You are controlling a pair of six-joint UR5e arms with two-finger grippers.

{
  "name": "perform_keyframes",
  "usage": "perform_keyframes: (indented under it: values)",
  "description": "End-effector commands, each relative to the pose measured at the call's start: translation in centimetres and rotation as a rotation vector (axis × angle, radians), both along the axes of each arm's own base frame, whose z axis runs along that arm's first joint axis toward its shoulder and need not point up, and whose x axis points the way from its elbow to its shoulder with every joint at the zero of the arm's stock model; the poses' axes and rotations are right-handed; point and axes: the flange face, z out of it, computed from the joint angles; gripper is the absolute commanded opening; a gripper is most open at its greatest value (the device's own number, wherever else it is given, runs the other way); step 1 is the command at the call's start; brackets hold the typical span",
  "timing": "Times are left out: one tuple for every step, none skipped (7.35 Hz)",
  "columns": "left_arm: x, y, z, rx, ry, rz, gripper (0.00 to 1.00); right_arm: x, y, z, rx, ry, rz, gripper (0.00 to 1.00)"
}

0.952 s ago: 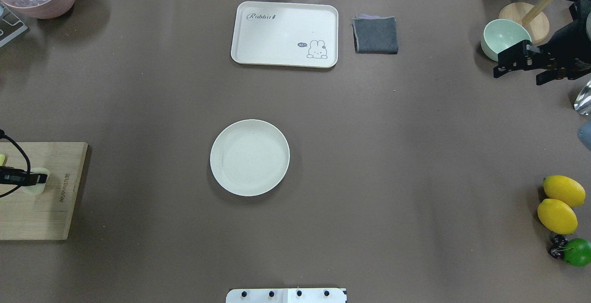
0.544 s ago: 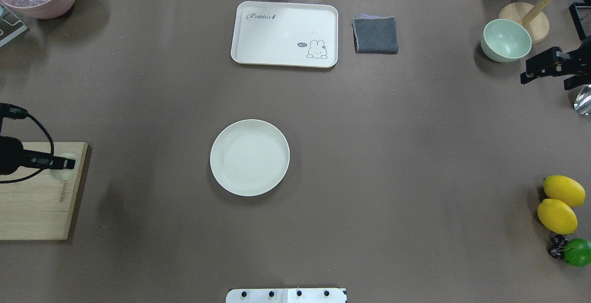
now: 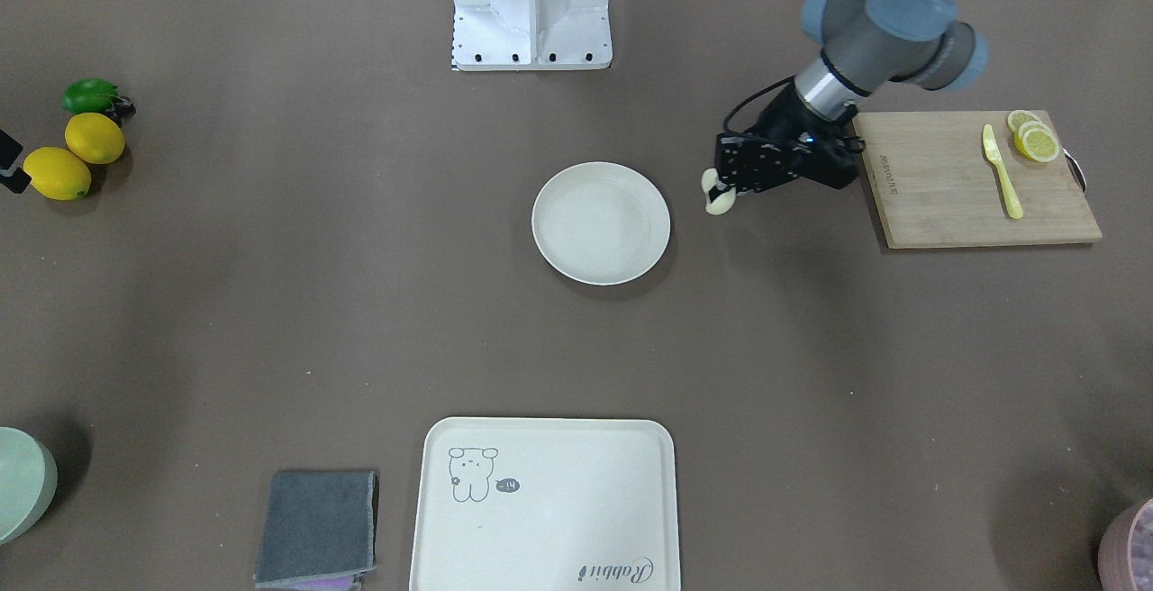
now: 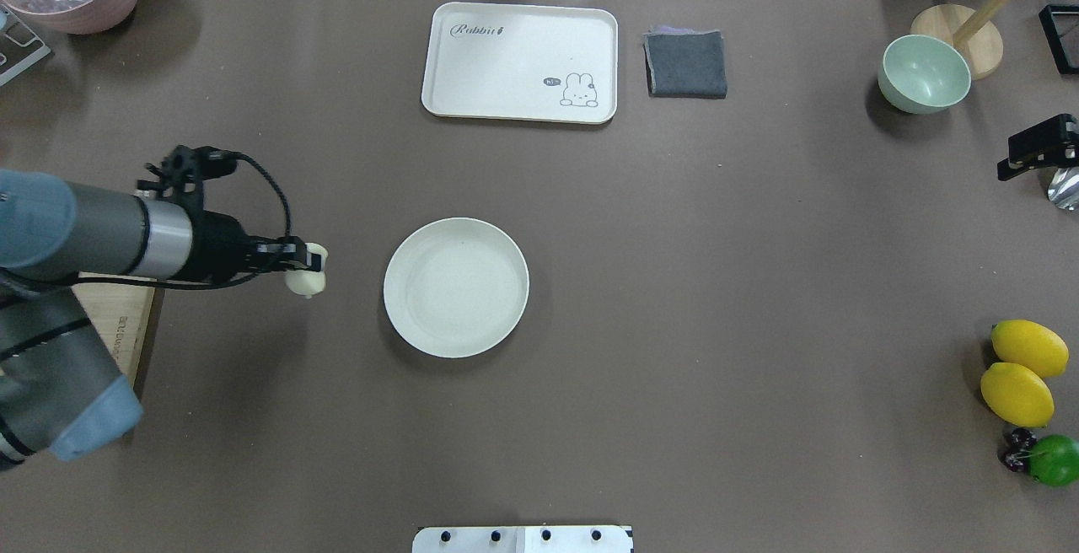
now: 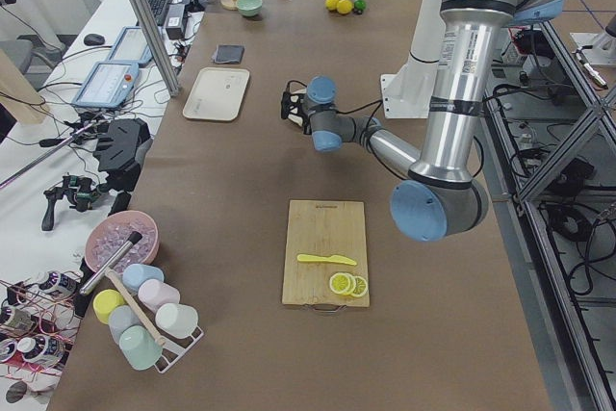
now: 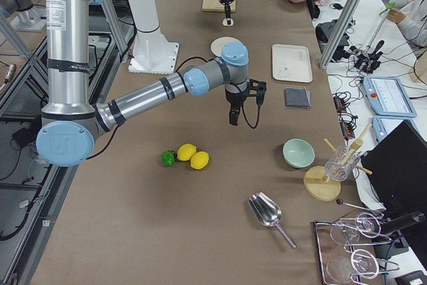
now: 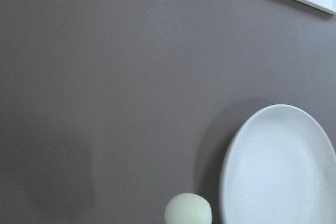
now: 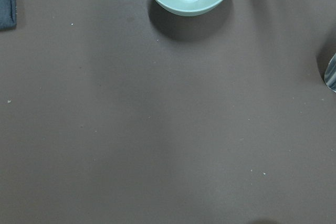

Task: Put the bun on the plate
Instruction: 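Carry the bun with the left gripper over the white plate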

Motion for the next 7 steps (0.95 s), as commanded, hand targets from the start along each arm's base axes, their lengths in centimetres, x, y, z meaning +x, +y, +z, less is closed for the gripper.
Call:
perform_keyframes:
  values:
    - [13.5,4.2,-11.3,-0.040,0.019,-0.095,0.00,0.2,0.2,0.1,-0.003,0.001,0.002,1.00]
    - [14.7,3.7,-11.7,-0.039,0.012,-0.108,0.00,0.1,0.1,0.1,-0.003,0.001,0.002,1.00]
    - [14.4,3.2,-11.2,-0.035,0.003,-0.115,0.11,0.2,0.1,0.0,0.000,0.000,0.002,1.00]
    - [13.2,1.6,-9.8,-0.036,-0.018,-0.138,0.13,0.2,0.2,-0.1,0.002,-0.001,0.002,1.00]
    - [12.1,0.2,-8.5,-0.042,-0.038,-0.164,0.14,0.2,0.2,-0.2,0.004,-0.003,0.001,1.00]
    - [11.6,-0.4,-7.1,-0.021,-0.081,-0.165,0.18,0.2,0.2,-0.2,0.003,-0.003,0.001,1.00]
    - [11.7,-0.4,-7.1,0.016,-0.111,-0.149,0.56,0.2,0.2,-0.2,0.003,-0.004,0.004,1.00]
